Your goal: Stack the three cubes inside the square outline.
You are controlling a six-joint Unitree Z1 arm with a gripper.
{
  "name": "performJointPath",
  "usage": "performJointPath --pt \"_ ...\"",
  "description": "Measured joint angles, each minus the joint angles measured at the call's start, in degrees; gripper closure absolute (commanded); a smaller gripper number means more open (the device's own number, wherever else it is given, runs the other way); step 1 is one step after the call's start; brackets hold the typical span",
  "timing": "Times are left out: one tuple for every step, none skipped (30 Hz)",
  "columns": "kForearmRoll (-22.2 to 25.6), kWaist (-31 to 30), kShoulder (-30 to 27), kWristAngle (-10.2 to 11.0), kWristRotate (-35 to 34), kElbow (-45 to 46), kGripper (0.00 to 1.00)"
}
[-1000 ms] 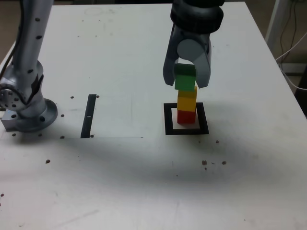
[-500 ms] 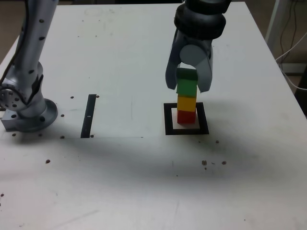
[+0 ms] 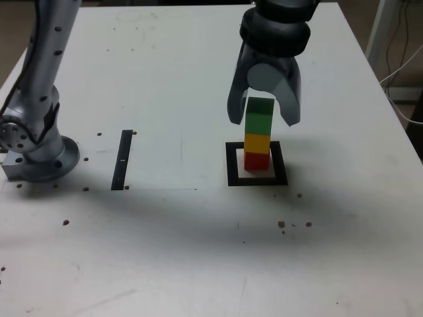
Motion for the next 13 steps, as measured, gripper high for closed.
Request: performJointPath --pt "-0.09 0.00 -0.41 0.29 0.01 0.35 0.01" --pt "-0.16 0.00 -1.18 0.67 0.01 0.70 0.01" --pt "-0.17 0.00 -1.97 0.93 0.01 0.90 0.01" --pt "-0.17 0.01 -2.89 1.13 0.01 1.15 0.01" --pt "-0.17 0.01 -3.81 1.30 0.01 1.49 0.01" --pt "-0.17 0.01 -4.89 1.58 0.01 1.97 0.01" --pt "-0.17 0.01 -5.75 1.88 0.01 2.29 0.01" --pt "-0.22 0.01 -6.57 2.20 0.02 2.54 0.00" --pt "-0.30 0.01 -7.36 2.53 0.02 2.86 0.00" --pt "-0.45 0.01 -8.19 2.83 0.02 3.32 0.00" --pt "-0.71 0.01 -9.29 3.16 0.01 4.10 0.00" --pt "-0.89 0.01 -10.24 3.39 0.01 4.91 0.00" --pt "-1.08 0.01 -11.20 3.59 -0.04 5.77 0.00"
